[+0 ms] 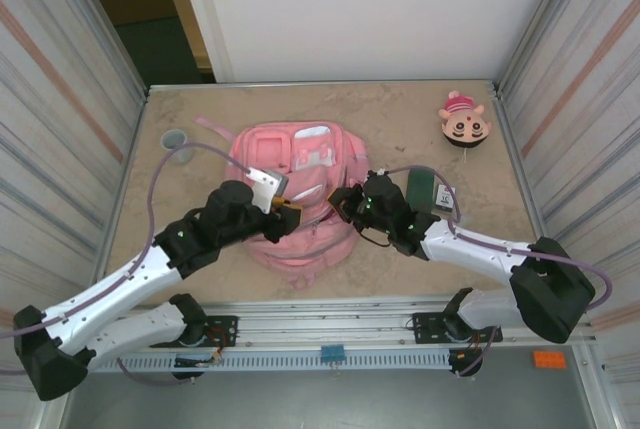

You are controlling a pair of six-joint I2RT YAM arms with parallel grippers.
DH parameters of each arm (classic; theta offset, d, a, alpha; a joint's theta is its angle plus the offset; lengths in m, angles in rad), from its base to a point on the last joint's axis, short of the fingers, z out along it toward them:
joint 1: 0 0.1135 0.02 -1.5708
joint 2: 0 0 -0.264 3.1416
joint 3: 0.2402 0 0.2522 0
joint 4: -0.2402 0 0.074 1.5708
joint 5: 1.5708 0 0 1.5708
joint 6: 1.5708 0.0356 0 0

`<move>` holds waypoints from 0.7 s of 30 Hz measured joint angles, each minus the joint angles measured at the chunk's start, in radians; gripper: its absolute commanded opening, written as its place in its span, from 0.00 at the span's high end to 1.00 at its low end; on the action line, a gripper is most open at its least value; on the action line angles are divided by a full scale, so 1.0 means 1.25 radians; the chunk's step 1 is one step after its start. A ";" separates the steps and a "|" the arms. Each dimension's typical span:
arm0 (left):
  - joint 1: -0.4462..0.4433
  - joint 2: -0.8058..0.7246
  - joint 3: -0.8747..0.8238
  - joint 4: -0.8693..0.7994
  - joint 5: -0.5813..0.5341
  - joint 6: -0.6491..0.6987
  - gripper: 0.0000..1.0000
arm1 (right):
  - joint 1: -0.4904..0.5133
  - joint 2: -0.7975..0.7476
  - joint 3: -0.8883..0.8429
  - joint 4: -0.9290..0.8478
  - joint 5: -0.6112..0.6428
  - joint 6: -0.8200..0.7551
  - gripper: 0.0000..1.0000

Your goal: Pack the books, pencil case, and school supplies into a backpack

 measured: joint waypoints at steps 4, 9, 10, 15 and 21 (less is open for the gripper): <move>-0.097 0.040 0.000 -0.059 -0.067 -0.116 0.49 | 0.005 -0.005 0.009 -0.023 0.006 -0.017 1.00; -0.120 0.122 0.006 -0.098 -0.098 -0.182 0.47 | 0.007 -0.005 0.013 -0.034 0.008 -0.030 1.00; -0.120 0.136 0.008 -0.101 -0.101 -0.191 0.48 | 0.007 -0.005 0.015 -0.036 0.008 -0.030 1.00; -0.120 0.174 0.019 -0.101 -0.097 -0.214 0.50 | 0.018 -0.005 0.021 -0.043 0.018 -0.030 1.00; -0.123 0.202 0.021 -0.082 -0.091 -0.245 0.52 | 0.026 -0.005 0.023 -0.044 0.026 -0.031 1.00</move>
